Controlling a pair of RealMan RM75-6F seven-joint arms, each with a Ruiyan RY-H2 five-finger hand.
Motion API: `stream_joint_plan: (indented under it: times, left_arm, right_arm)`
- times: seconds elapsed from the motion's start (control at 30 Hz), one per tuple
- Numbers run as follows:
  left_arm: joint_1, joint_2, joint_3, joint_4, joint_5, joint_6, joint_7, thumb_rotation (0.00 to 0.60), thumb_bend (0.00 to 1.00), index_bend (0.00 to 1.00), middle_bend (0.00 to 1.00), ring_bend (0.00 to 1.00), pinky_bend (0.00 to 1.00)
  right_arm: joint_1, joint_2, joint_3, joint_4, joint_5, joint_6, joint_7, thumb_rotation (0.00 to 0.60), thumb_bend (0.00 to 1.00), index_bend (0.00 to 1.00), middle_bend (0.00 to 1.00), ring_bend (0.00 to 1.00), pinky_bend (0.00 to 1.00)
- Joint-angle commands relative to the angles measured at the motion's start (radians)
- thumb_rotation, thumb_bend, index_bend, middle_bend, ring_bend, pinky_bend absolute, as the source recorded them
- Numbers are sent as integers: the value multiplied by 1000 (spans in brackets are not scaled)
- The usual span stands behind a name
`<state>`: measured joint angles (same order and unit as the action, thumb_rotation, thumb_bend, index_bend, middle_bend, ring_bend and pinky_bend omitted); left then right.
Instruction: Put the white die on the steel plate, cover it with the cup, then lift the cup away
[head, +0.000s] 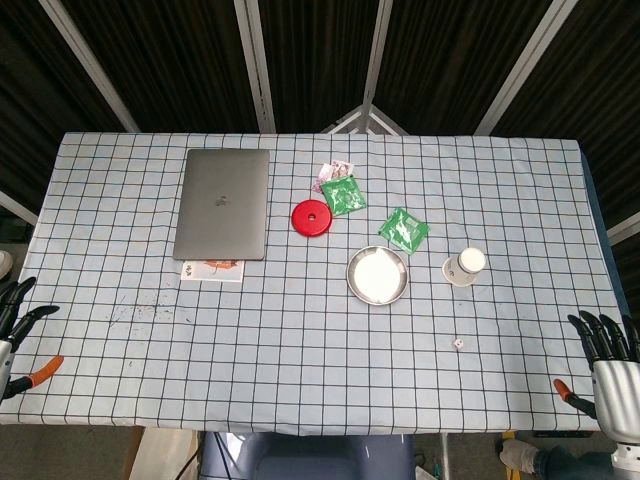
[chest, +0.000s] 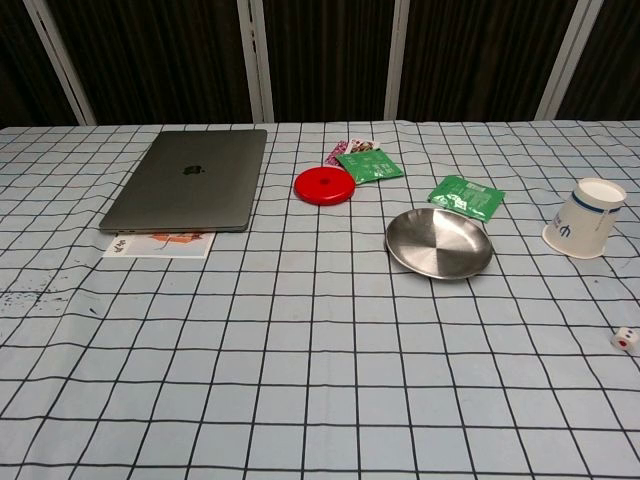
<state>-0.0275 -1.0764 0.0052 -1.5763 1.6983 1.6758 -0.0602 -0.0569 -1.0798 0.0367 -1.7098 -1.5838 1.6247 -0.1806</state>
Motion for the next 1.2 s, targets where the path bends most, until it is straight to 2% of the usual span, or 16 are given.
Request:
stream_joint_plan:
  times: [0.03, 0.6, 0.77, 0.87, 1.03, 1.2]
  left_arm:
    - [1, -2, -1, 3, -2, -2, -2, 600, 275, 258, 0, 0, 128]
    - [-15, -9, 1, -5, -4, -37, 18, 600, 275, 258, 0, 0, 128]
    - [-10, -7, 6, -15, 8, -25, 20, 600, 275, 258, 0, 0, 128]
    - [-7, -3, 10, -17, 8, -25, 15, 600, 275, 258, 0, 0, 128]
    - [-9, 0, 3, -15, -8, -31, 9, 600, 274, 258, 0, 0, 128]
    - [-14, -3, 0, -15, -15, -41, 15, 600, 275, 258, 0, 0, 128]
  right_arm:
    - [0, 0, -1, 0, -1, 0, 0, 600, 12, 175, 170, 121, 0]
    - [-3, -4, -6, -6, 0, -4, -10, 600, 11, 175, 170, 121, 0]
    - [9, -16, -22, 6, -28, -27, -22, 600, 12, 236, 171, 121, 0]
    - [37, -54, -23, 44, -83, -35, -15, 600, 12, 273, 171, 121, 0]
    - [123, -97, -18, 142, -125, -139, 31, 600, 25, 296, 171, 121, 0]
    - [189, -113, -15, 200, -141, -225, 62, 600, 117, 324, 170, 121, 0]
